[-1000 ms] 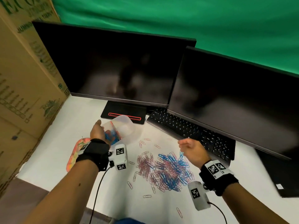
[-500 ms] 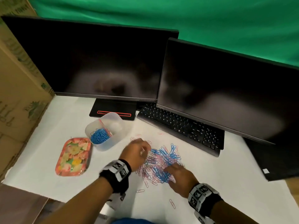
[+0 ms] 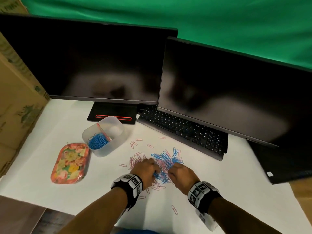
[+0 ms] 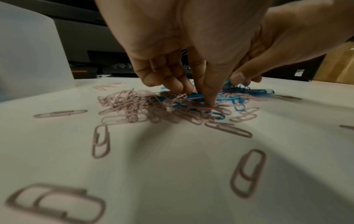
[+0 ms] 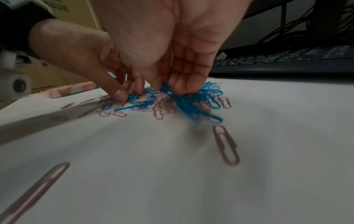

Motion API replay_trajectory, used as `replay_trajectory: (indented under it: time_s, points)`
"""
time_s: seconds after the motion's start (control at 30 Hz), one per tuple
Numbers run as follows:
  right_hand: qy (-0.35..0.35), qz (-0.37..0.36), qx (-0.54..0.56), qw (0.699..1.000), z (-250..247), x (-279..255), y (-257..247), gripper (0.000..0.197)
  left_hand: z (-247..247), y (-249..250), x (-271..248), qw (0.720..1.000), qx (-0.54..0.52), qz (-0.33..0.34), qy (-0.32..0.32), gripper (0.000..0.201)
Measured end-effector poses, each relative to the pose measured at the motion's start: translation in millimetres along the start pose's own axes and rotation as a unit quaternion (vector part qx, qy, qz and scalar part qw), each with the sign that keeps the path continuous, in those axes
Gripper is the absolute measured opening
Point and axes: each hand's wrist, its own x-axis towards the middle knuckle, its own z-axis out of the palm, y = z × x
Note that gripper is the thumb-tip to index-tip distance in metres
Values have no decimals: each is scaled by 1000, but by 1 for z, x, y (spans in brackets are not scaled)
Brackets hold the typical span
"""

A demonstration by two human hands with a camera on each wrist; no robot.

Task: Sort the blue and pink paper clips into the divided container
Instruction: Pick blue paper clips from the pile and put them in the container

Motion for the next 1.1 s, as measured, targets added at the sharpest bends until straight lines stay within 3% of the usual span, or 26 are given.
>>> replay_trajectory:
  time_s: [0.1,0.2,0.27,0.37,0.47,0.6,0.7,0.87,1.0,1.1]
  points:
    - [27,8,28,999,-11,1,2,25,-1,-3,3,1000,-3,-7,11,20]
    - [59,51,128,989,-23,3,5,21,-3,-7,4,999,-19,-21,16,14]
    - [62,106,231,965,-28,4,10,18,-5,-8,4,998,-44,-39,20,10]
    - [53,167,402,898,-32,4,11,16,-11,-6,3,983,-159,-88,33,6]
    - [52,188,529,826,-38,3,6,15,-19,-5,4,933,-320,-158,45,14]
    - [37,192,586,787,-45,5,-2,16,-32,-5,5,830,-517,-202,63,13]
    - [35,185,583,790,-51,10,-10,17,-42,1,6,768,-604,-207,46,23]
    - [57,179,526,829,-59,22,-24,16,-45,11,7,675,-701,-229,33,30]
    - [59,169,485,856,-54,31,-43,21,-43,25,10,558,-793,-244,14,24]
    - [59,148,465,871,-55,34,-42,23,-42,31,12,536,-793,-289,27,35]
